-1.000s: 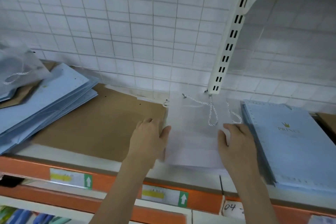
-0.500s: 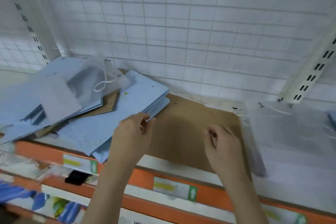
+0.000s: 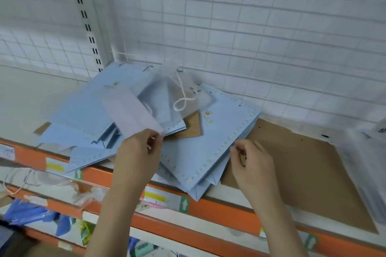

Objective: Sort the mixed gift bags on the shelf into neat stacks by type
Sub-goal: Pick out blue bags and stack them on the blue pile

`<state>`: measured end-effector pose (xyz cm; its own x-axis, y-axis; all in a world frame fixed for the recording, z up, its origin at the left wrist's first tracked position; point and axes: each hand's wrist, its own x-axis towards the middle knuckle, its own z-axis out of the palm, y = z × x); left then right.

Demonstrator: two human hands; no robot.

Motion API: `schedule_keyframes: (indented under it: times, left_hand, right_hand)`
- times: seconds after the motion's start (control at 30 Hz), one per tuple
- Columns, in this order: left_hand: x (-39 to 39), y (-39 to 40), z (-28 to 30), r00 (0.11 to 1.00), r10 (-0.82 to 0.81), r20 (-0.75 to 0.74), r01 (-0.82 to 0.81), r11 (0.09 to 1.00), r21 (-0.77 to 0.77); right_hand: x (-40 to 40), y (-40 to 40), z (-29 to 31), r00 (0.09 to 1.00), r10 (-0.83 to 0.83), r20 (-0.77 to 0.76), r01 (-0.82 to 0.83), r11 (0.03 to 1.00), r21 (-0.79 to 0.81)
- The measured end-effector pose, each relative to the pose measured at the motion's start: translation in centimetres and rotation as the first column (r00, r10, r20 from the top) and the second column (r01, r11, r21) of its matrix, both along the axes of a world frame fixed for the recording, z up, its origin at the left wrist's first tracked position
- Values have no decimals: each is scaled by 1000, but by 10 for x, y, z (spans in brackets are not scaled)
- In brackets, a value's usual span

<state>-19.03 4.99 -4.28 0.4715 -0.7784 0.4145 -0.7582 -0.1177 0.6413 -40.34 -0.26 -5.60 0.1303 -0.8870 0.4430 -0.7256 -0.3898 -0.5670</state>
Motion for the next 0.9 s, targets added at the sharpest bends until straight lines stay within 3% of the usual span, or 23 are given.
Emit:
schedule_keyframes:
  times: [0.23,0.33,0.43,0.57,0.67,0.8,0.9]
  left_hand:
    - [36,-35,19,991,108,81,-104,993,-55]
    - [57,-66,31,967,88,237,-123,982,141]
    - [69,-90,37,978,45,202,-123,910,395]
    - [80,-103,33,967,52,249,-178,838,515]
    - [81,-100,34,973,76,220,-176,858,483]
    - [74,-92,33,979,132,156,-177,929,324]
    - [69,-83,34,989,144,28,-146,942,303]
  right_hand:
    - [0,-14,4,1000,-22,-19,23,998,65]
    - [0,-15,1,1000,-17,5,16,998,67]
    - [-3,-15,0,1000,-28,3,28,997,72]
    - [0,-17,1,999,-44,2,44,996,82]
    - [3,-18,3,998,-67,1,66,993,96]
    - [7,-15,5,996,-90,18,85,980,181]
    - [12,-14,8,994,-96,47,79,959,272]
